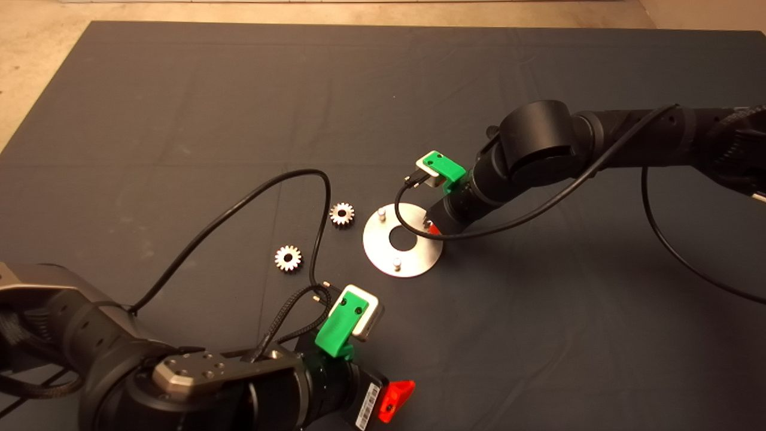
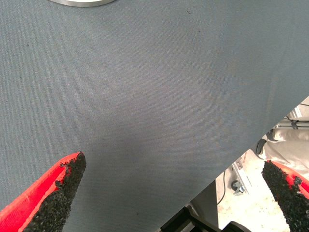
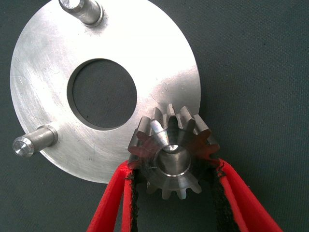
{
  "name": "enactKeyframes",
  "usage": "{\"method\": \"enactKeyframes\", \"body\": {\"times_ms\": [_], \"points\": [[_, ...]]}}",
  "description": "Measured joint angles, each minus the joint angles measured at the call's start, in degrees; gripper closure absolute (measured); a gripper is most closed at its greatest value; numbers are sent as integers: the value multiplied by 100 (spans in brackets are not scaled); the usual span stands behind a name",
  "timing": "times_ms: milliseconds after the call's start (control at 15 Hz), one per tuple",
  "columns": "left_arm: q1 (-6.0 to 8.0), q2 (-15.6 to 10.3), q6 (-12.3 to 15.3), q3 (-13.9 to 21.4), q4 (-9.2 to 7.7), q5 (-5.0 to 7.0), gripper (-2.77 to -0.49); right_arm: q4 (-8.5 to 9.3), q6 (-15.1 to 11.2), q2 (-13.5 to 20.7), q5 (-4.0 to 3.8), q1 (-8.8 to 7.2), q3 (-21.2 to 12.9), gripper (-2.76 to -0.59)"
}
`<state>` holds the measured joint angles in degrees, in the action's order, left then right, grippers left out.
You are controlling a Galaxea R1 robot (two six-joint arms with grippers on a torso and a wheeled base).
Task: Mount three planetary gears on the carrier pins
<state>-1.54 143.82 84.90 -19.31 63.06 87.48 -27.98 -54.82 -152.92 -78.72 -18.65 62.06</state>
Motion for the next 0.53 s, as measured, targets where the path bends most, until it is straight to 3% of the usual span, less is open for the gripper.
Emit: {"method": "enactKeyframes", "body": {"times_ms": [533], "points": [[0, 0, 0, 0, 2, 0, -264, 65, 339, -11, -13, 65, 39, -81]]}}
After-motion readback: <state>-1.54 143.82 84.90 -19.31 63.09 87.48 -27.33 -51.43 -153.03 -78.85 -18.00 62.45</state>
